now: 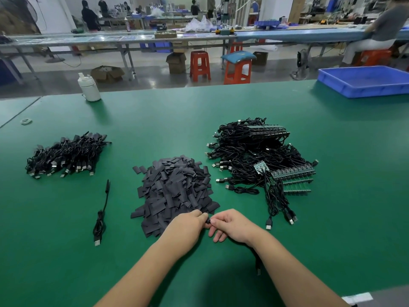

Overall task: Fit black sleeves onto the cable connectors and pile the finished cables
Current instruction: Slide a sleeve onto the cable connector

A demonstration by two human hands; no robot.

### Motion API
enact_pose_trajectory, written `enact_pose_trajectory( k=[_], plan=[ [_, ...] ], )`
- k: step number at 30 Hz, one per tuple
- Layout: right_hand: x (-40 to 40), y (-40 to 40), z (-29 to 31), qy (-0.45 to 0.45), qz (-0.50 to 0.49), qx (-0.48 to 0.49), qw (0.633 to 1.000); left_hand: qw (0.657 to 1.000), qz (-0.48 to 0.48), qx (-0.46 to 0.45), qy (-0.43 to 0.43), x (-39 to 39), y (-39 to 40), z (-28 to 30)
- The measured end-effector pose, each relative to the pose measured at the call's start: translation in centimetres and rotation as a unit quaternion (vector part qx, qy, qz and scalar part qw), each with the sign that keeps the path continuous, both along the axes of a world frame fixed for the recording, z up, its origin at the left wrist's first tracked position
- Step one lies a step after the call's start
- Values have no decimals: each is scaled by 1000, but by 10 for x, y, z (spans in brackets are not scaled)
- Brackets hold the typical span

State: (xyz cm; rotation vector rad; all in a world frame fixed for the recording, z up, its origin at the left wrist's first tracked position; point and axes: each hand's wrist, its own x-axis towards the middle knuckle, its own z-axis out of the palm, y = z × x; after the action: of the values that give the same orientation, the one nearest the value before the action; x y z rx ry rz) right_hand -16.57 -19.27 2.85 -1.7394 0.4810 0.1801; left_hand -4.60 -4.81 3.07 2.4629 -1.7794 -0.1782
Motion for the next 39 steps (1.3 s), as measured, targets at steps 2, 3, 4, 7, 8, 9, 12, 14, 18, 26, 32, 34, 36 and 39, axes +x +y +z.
enact_pose_trajectory(
  k=[2,3,4,7,8,9,12,14,18,26,32,34,36,39],
  plan=[
    [0,0,1,-1,-3,3,1000,1000,-1,-8,-5,-1,1,-2],
    [0,0,2,-4,-5,6,1000,1000,0,-27,3,-1,1,-2],
    [0,0,2,-6,-9,12,1000,998,5,-56,24,-2,2,-2],
    [-1,1,3,-13,-32,38,999,972,80,-177,134,-6,5,2],
    [-2,2,4,-15,-42,51,998,956,122,-213,161,-8,6,5],
    [-2,2,4,-17,-55,64,996,940,167,-236,181,-9,7,8],
    [-1,3,5,-20,-91,82,992,903,251,-243,251,-8,10,13],
    [-1,6,6,-18,-108,84,990,880,267,-232,316,-6,13,15],
    [0,12,18,-22,-127,103,986,810,258,-258,459,-3,12,23],
    [17,24,76,-132,-168,74,974,732,175,-241,613,-13,14,33],
    [31,36,90,-192,-221,117,949,781,145,-227,563,-26,14,36],
    [34,37,89,-198,-229,128,944,790,151,-236,545,-23,18,36],
    [36,36,87,-195,-232,142,943,790,162,-240,541,-19,23,38],
    [36,32,83,-177,-219,149,948,794,172,-241,531,-13,31,46]
  ],
)
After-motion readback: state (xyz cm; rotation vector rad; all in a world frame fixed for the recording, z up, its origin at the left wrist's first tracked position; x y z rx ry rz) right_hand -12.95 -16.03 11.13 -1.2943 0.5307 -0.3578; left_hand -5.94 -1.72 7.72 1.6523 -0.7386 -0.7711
